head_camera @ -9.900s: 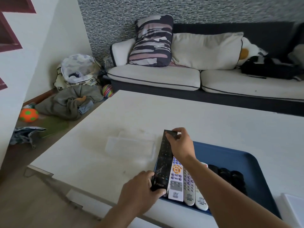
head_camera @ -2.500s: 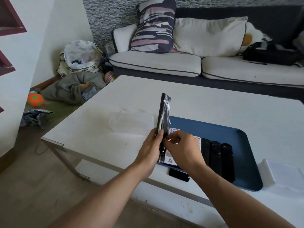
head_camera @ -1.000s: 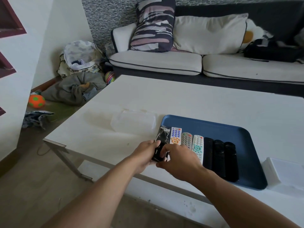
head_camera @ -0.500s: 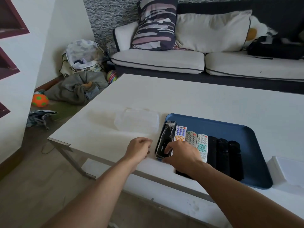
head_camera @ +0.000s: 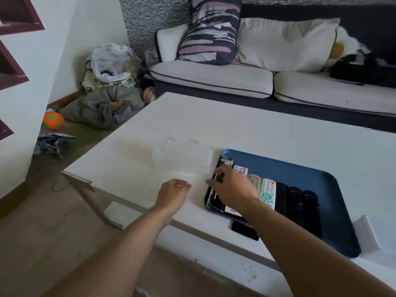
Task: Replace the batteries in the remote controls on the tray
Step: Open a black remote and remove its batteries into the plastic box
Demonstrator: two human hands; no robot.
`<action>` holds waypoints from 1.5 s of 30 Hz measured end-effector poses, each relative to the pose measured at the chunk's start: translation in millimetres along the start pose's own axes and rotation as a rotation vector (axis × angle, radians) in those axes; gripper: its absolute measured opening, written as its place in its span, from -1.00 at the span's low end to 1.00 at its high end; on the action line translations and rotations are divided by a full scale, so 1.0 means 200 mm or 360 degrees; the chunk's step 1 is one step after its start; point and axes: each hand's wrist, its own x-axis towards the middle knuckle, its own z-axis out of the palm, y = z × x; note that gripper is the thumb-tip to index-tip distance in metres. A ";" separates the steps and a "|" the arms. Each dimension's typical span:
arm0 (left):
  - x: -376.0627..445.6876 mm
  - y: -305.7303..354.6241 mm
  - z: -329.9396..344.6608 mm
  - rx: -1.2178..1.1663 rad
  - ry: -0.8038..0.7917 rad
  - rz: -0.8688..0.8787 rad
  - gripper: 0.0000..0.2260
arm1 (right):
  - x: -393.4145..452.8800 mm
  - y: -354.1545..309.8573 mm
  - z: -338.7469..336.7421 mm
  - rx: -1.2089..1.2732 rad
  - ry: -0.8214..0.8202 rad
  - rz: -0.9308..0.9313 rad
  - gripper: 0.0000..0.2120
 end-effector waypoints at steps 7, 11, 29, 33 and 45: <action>0.03 -0.02 -0.08 -0.0128 0.0168 -0.0056 -0.81 | 0.21 -0.12 0.01 0.0307 0.0077 0.0025 -0.41; 0.07 -0.06 -0.15 -0.0210 0.0275 -0.0060 -0.76 | 0.30 -0.14 0.02 0.0377 -0.0023 0.0061 -0.38; 0.07 -0.04 -0.23 -0.0746 0.0368 -0.0301 -0.29 | 0.13 -0.27 0.08 -0.0666 -0.0528 -0.0626 -0.68; 0.06 -0.04 -0.22 -0.0761 0.0273 -0.0331 -0.27 | 0.14 -0.31 0.02 -0.0572 -0.0845 -0.0702 -0.65; 0.03 -0.04 -0.22 -0.0876 0.0191 -0.0401 -0.22 | 0.23 -0.33 0.24 -0.0715 -0.0654 -0.0927 -0.59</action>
